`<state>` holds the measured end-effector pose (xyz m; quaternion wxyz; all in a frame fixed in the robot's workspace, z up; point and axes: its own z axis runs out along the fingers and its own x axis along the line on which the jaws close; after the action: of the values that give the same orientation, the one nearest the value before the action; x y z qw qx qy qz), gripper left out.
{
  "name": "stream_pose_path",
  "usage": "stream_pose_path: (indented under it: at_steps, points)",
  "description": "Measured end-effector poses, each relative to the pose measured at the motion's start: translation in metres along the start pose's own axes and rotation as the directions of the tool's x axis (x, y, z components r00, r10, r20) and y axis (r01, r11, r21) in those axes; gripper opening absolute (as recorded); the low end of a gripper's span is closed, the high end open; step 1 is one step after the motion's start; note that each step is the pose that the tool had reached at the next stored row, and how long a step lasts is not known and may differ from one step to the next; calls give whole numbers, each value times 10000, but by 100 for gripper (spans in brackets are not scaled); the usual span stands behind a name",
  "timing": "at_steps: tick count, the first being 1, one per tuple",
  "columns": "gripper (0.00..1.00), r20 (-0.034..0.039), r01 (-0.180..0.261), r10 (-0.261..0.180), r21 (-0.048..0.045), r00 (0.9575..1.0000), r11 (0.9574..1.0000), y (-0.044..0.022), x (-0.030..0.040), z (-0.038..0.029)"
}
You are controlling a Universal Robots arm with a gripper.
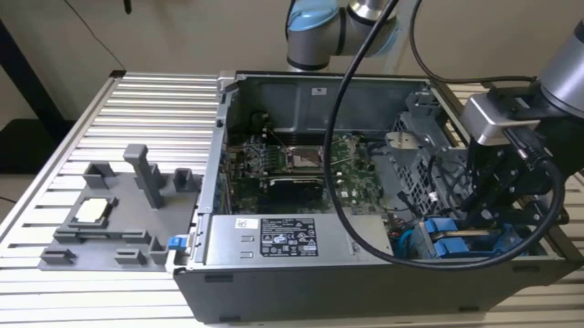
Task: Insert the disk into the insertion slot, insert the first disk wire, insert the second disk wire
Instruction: 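Insert the second disk wire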
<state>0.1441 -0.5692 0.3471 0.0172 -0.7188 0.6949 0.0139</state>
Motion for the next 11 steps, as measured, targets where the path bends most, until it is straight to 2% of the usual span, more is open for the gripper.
stream_pose_path:
  at_steps: [2,11]
  points:
    - [24,4,0,0,0,10000,10000,0,0,-22]
    - [24,1,0,0,2,10000,10000,0,1,-23]
